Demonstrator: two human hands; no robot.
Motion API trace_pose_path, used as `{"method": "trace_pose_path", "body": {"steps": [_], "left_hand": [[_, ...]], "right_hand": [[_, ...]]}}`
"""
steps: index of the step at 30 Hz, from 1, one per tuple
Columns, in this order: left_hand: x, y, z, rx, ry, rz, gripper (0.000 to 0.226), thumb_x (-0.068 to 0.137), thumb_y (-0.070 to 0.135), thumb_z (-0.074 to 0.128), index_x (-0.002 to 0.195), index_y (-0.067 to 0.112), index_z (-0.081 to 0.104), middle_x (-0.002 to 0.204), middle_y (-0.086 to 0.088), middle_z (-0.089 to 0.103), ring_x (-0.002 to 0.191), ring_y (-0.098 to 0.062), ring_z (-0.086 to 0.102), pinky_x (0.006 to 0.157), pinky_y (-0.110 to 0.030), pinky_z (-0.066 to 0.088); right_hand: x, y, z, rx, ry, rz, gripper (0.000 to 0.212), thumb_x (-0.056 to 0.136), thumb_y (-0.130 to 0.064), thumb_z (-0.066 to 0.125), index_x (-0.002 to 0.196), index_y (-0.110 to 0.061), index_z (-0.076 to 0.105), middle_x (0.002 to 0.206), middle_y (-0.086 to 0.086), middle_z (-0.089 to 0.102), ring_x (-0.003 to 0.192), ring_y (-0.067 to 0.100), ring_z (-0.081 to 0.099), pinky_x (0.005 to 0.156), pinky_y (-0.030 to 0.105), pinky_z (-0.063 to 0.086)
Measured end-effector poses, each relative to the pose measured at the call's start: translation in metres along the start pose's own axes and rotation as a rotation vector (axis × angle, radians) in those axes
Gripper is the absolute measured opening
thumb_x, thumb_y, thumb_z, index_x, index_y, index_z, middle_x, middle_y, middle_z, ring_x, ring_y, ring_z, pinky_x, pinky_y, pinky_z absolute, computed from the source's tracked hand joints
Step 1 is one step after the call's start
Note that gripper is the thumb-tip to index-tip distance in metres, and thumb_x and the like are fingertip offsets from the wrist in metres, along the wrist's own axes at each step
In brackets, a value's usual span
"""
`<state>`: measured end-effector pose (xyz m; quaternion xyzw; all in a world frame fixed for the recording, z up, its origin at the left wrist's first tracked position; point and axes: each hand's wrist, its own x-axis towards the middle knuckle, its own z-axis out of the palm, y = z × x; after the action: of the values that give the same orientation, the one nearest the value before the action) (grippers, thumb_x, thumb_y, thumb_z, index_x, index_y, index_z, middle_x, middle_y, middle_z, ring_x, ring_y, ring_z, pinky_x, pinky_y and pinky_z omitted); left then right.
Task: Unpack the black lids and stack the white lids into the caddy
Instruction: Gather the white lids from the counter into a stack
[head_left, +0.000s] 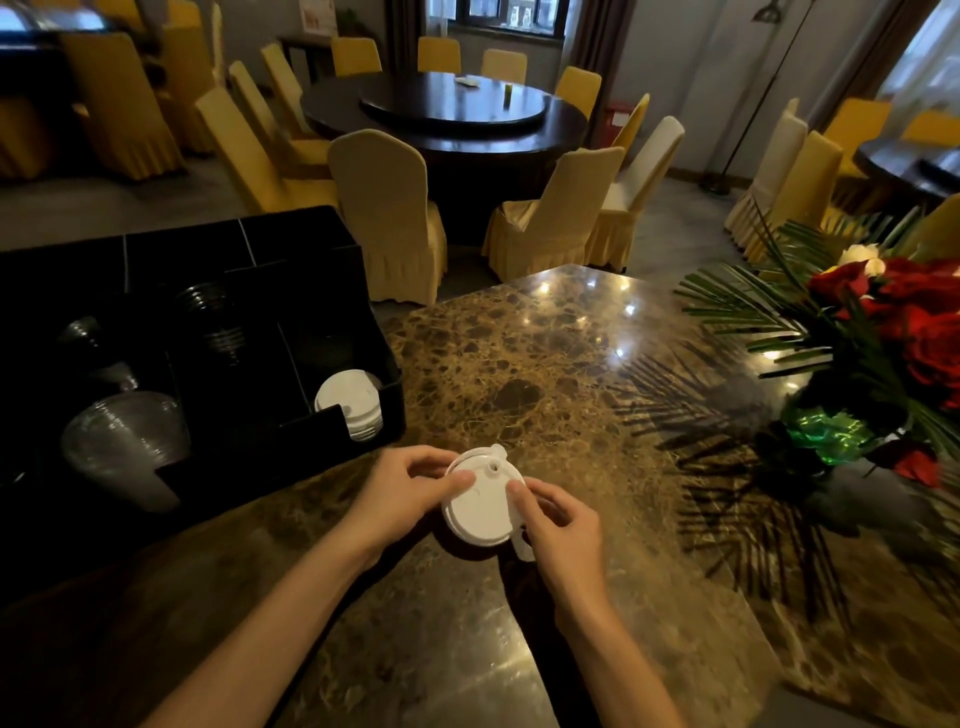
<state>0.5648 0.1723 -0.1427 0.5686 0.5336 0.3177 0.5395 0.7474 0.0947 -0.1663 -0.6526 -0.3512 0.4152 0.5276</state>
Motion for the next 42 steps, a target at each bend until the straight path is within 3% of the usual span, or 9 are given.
{"method": "trace_pose_path", "body": {"steps": [7, 10, 15, 18, 21, 23, 29, 36, 42], "left_hand": [[-0.038, -0.015, -0.014, -0.157, -0.025, -0.030, 0.035, 0.076, 0.028, 0.086, 0.108, 0.024, 0.072, 0.096, 0.003, 0.080, 0.090, -0.014, 0.077, 0.068, -0.021, 0.060], [-0.053, -0.020, -0.020, -0.141, 0.010, -0.005, 0.028, 0.075, 0.029, 0.087, 0.100, 0.030, 0.074, 0.099, 0.006, 0.079, 0.090, -0.015, 0.077, 0.076, -0.031, 0.063], [-0.087, -0.024, -0.028, -0.142, 0.047, 0.025, 0.029, 0.075, 0.035, 0.086, 0.100, 0.039, 0.073, 0.105, 0.009, 0.077, 0.091, -0.016, 0.076, 0.077, -0.036, 0.064], [-0.107, -0.026, -0.034, -0.171, 0.051, 0.018, 0.039, 0.072, 0.037, 0.087, 0.109, 0.040, 0.072, 0.111, 0.008, 0.075, 0.095, -0.017, 0.075, 0.082, -0.036, 0.063], [-0.124, -0.029, -0.037, -0.211, 0.041, -0.018, 0.055, 0.072, 0.034, 0.088, 0.122, 0.036, 0.066, 0.121, 0.007, 0.070, 0.100, -0.016, 0.074, 0.083, -0.032, 0.062], [-0.135, -0.031, -0.040, -0.254, 0.005, -0.038, 0.061, 0.072, 0.031, 0.090, 0.128, 0.034, 0.065, 0.124, 0.005, 0.071, 0.105, -0.017, 0.073, 0.086, -0.033, 0.061], [-0.163, -0.034, -0.041, -0.293, -0.024, -0.055, 0.062, 0.065, 0.037, 0.095, 0.122, 0.038, 0.070, 0.122, 0.003, 0.073, 0.112, -0.018, 0.070, 0.091, -0.038, 0.060], [-0.185, -0.033, -0.030, -0.391, 0.036, -0.031, 0.054, 0.065, 0.032, 0.095, 0.114, 0.035, 0.072, 0.120, 0.003, 0.073, 0.110, -0.020, 0.071, 0.084, -0.030, 0.060], [-0.203, -0.039, -0.029, -0.632, -0.087, -0.085, 0.055, 0.072, 0.022, 0.090, 0.122, 0.023, 0.067, 0.125, -0.008, 0.069, 0.118, -0.025, 0.066, 0.089, -0.040, 0.058]], "right_hand": [[-0.016, -0.005, 0.004, -0.015, -0.150, -0.003, 0.024, 0.089, -0.037, 0.079, 0.113, -0.033, 0.078, 0.102, -0.013, 0.081, 0.096, 0.002, 0.075, 0.071, 0.019, 0.058], [-0.025, -0.003, 0.008, 0.003, -0.200, 0.003, 0.031, 0.088, -0.036, 0.079, 0.117, -0.025, 0.076, 0.103, -0.008, 0.082, 0.097, 0.007, 0.076, 0.072, 0.019, 0.058], [-0.047, 0.001, 0.015, 0.031, -0.224, -0.013, 0.055, 0.077, -0.050, 0.082, 0.125, -0.025, 0.073, 0.112, -0.011, 0.079, 0.105, 0.004, 0.074, 0.084, 0.022, 0.060], [-0.059, 0.002, 0.017, 0.068, -0.282, -0.001, 0.040, 0.081, -0.044, 0.083, 0.117, -0.028, 0.078, 0.111, -0.008, 0.080, 0.104, 0.009, 0.075, 0.081, 0.022, 0.060], [-0.070, 0.002, 0.019, 0.105, -0.327, 0.009, 0.044, 0.080, -0.043, 0.086, 0.118, -0.022, 0.078, 0.112, 0.001, 0.080, 0.106, 0.020, 0.075, 0.088, 0.036, 0.061], [-0.077, 0.000, 0.019, 0.103, -0.330, -0.012, 0.046, 0.077, -0.044, 0.087, 0.116, -0.021, 0.078, 0.109, 0.001, 0.081, 0.104, 0.019, 0.076, 0.084, 0.033, 0.062], [-0.097, -0.007, 0.016, 0.108, -0.371, -0.051, 0.045, 0.071, -0.037, 0.083, 0.111, -0.017, 0.078, 0.104, 0.002, 0.082, 0.098, 0.017, 0.077, 0.075, 0.023, 0.059], [-0.117, -0.013, 0.019, 0.233, -0.375, -0.004, 0.014, 0.095, -0.008, 0.068, 0.105, -0.010, 0.078, 0.097, 0.006, 0.081, 0.082, 0.013, 0.077, 0.063, 0.019, 0.058], [-0.128, -0.014, 0.015, 0.264, -0.343, 0.039, 0.024, 0.089, -0.033, 0.069, 0.110, -0.024, 0.076, 0.107, 0.006, 0.080, 0.090, 0.021, 0.077, 0.069, 0.030, 0.061]]}}
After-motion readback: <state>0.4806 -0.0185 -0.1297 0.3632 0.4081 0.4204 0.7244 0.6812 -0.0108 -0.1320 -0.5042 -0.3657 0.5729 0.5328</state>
